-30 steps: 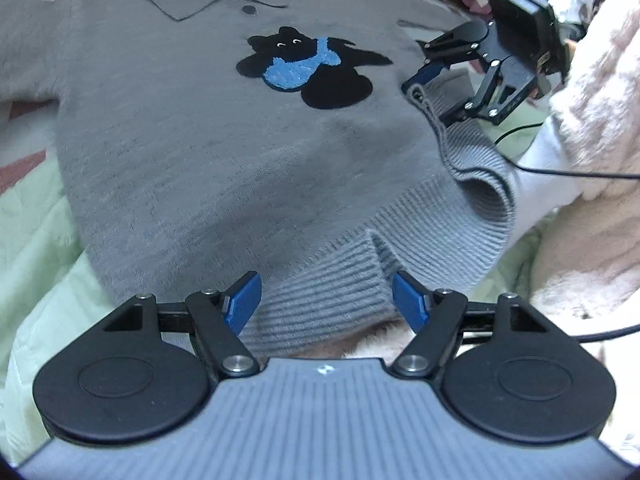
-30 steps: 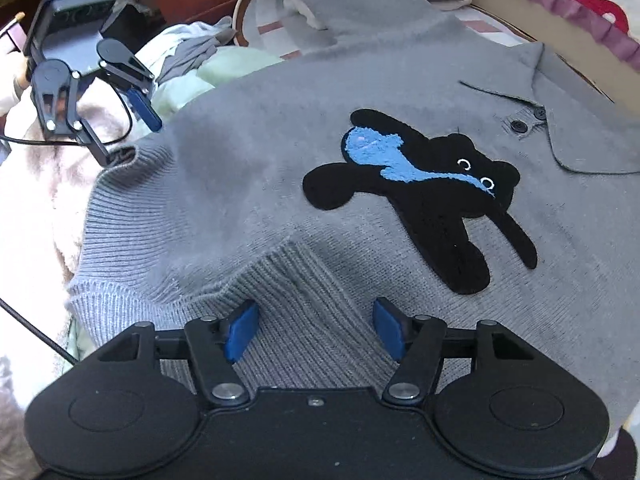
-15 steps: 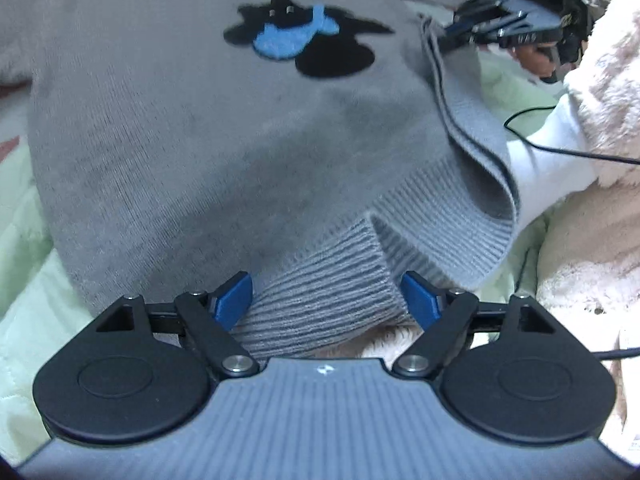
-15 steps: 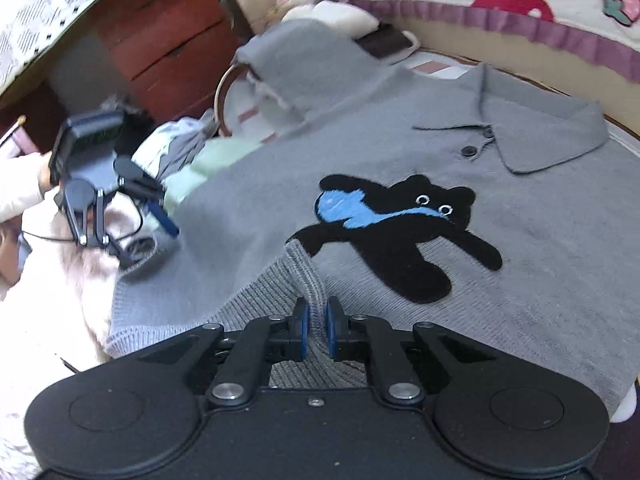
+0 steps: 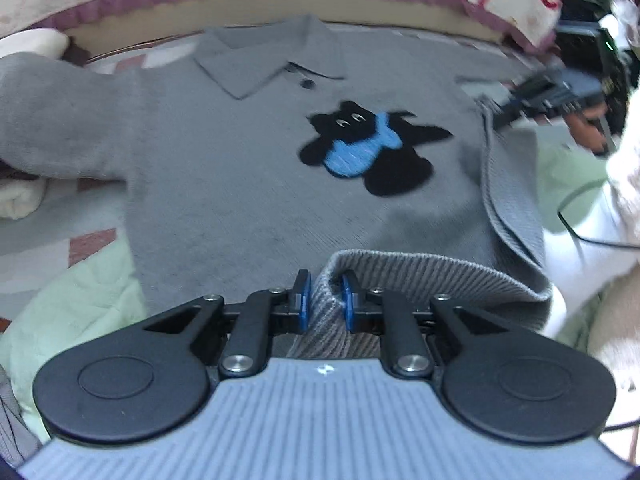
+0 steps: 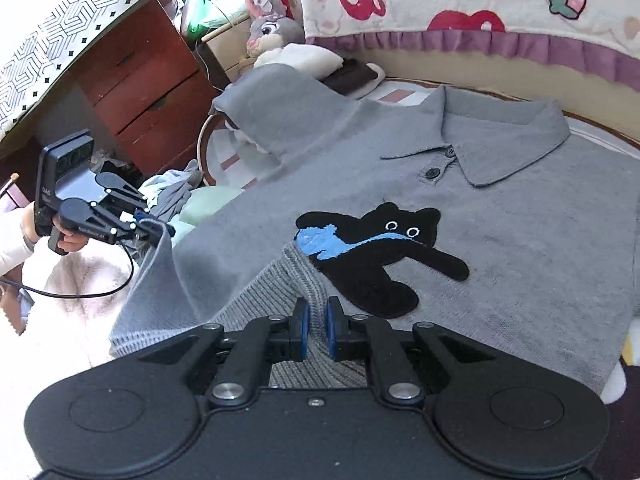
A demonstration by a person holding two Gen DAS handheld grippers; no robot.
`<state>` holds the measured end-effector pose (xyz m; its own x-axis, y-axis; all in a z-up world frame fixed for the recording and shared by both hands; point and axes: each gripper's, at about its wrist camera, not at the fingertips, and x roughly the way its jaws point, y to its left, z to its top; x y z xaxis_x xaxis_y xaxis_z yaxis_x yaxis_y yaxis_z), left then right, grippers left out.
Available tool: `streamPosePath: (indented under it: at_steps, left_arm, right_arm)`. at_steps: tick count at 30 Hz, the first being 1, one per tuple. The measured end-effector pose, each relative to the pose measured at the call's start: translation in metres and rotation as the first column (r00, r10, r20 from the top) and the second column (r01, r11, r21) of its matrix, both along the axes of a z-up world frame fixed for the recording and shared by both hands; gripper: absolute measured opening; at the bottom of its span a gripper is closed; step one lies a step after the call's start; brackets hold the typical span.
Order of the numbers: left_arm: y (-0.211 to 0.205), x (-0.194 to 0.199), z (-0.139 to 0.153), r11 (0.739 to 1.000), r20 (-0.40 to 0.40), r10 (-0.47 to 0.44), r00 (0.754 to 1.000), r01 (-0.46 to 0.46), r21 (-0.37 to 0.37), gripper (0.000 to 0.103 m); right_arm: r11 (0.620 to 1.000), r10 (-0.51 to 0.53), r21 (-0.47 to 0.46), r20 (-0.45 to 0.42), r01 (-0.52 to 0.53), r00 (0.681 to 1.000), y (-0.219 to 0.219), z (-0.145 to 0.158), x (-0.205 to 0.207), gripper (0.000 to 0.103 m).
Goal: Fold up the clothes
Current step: 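Lift the hem with both grippers and fold it toward the collar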
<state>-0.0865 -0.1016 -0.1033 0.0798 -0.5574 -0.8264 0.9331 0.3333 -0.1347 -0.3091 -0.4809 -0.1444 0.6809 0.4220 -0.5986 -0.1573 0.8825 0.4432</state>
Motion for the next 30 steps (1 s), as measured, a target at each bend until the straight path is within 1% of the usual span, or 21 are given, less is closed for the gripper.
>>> streamPosePath:
  at_steps: [3, 6, 7, 8, 9, 11, 13, 16, 18, 19, 20, 21, 22, 23, 24, 25, 26, 27, 28, 29, 30]
  left_arm:
    - [0.0, -0.001, -0.001, 0.999, 0.03, 0.035, 0.999, -0.034, -0.025, 0.014]
    - [-0.004, 0.002, 0.011, 0.996, 0.128, 0.087, 0.988, -0.083, -0.038, 0.011]
    - [-0.006, 0.006, 0.019, 0.993, 0.15, 0.111, 0.982, -0.103, -0.061, 0.011]
    - [-0.01, 0.014, 0.026, 0.989, 0.159, 0.134, 0.978, -0.121, -0.088, 0.009]
    - [-0.014, 0.022, 0.034, 0.984, 0.168, 0.158, 0.973, -0.139, -0.115, 0.004]
    - [-0.028, 0.041, 0.047, 0.975, 0.201, 0.193, 0.96, -0.165, -0.149, 0.004]
    - [-0.052, 0.068, 0.059, 0.965, 0.246, 0.224, 0.943, -0.18, -0.19, 0.004]
    - [-0.095, 0.117, 0.084, 0.933, 0.29, 0.315, 0.904, -0.238, -0.271, 0.003]
    - [-0.11, 0.145, 0.103, 0.89, 0.273, 0.398, 0.876, -0.296, -0.347, 0.003]
    - [-0.116, 0.157, 0.111, 0.865, 0.258, 0.438, 0.861, -0.325, -0.383, 0.003]
    - [-0.117, 0.163, 0.117, 0.835, 0.257, 0.485, 0.836, -0.355, -0.42, 0.003]
    - [-0.116, 0.165, 0.119, 0.814, 0.259, 0.514, 0.818, -0.369, -0.447, 0.003]
    - [-0.112, 0.165, 0.117, 0.791, 0.254, 0.539, 0.803, -0.38, -0.479, 0.003]
    - [-0.108, 0.166, 0.109, 0.766, 0.233, 0.563, 0.793, -0.394, -0.508, 0.006]
    - [-0.103, 0.167, 0.096, 0.752, 0.199, 0.572, 0.796, -0.411, -0.516, 0.009]
    - [-0.099, 0.169, 0.083, 0.74, 0.162, 0.579, 0.799, -0.431, -0.516, 0.014]
    - [-0.097, 0.173, 0.064, 0.743, 0.119, 0.58, 0.806, -0.464, -0.482, 0.032]
    - [-0.094, 0.177, 0.044, 0.747, 0.079, 0.582, 0.809, -0.493, -0.446, 0.041]
    - [-0.093, 0.179, 0.025, 0.757, 0.065, 0.584, 0.809, -0.514, -0.404, 0.041]
    - [-0.092, 0.179, 0.011, 0.773, 0.079, 0.579, 0.811, -0.516, -0.368, 0.041]
    - [-0.091, 0.18, -0.003, 0.789, 0.093, 0.573, 0.814, -0.518, -0.332, 0.041]
  right_arm:
    - [1.0, -0.02, 0.007, 0.001, 0.02, 1.0, -0.001, -0.003, -0.006, 0.012]
    - [0.998, -0.058, 0.038, 0.001, 0.057, 0.998, -0.007, -0.001, -0.006, 0.012]
    - [0.997, -0.067, 0.039, 0.013, 0.066, 0.998, -0.008, 0.002, -0.005, 0.012]
    - [0.997, -0.078, 0.032, 0.025, 0.077, 0.997, -0.01, 0.006, -0.002, 0.012]
    - [0.995, -0.093, 0.02, 0.034, 0.093, 0.995, -0.013, 0.01, 0.003, 0.011]
    - [0.991, -0.131, 0.007, 0.045, 0.13, 0.99, -0.026, 0.018, 0.018, 0.01]
    - [0.986, -0.161, -0.023, 0.039, 0.162, 0.986, -0.047, 0.028, 0.045, 0.009]
    - [0.969, -0.21, -0.118, 0.058, 0.216, 0.976, -0.083, 0.054, 0.093, 0.009]
    - [0.939, -0.263, -0.196, 0.124, 0.284, 0.957, -0.103, 0.082, 0.116, 0.009]
    - [0.921, -0.299, -0.207, 0.167, 0.33, 0.939, -0.112, 0.096, 0.119, 0.009]
    - [0.901, -0.338, -0.208, 0.215, 0.382, 0.916, -0.12, 0.11, 0.119, 0.009]
    - [0.876, -0.37, -0.222, 0.261, 0.429, 0.892, -0.124, 0.12, 0.118, 0.009]
    - [0.848, -0.394, -0.247, 0.297, 0.468, 0.87, -0.125, 0.122, 0.114, 0.009]
    - [0.821, -0.416, -0.268, 0.325, 0.504, 0.849, -0.125, 0.118, 0.11, 0.009]
    - [0.802, -0.432, -0.28, 0.34, 0.528, 0.836, -0.125, 0.112, 0.107, 0.01]
    - [0.79, -0.451, -0.287, 0.325, 0.541, 0.831, -0.124, 0.098, 0.106, 0.01]
    - [0.776, -0.477, -0.298, 0.297, 0.555, 0.827, -0.123, 0.08, 0.106, 0.01]
    - [0.762, -0.504, -0.31, 0.268, 0.569, 0.821, -0.123, 0.062, 0.107, 0.011]
    - [0.751, -0.529, -0.322, 0.23, 0.577, 0.817, -0.122, 0.044, 0.108, 0.013]
    - [0.745, -0.553, -0.33, 0.18, 0.58, 0.813, -0.124, 0.026, 0.11, 0.017]
    - [0.741, -0.577, -0.333, 0.13, 0.584, 0.806, -0.126, 0.009, 0.112, 0.017]
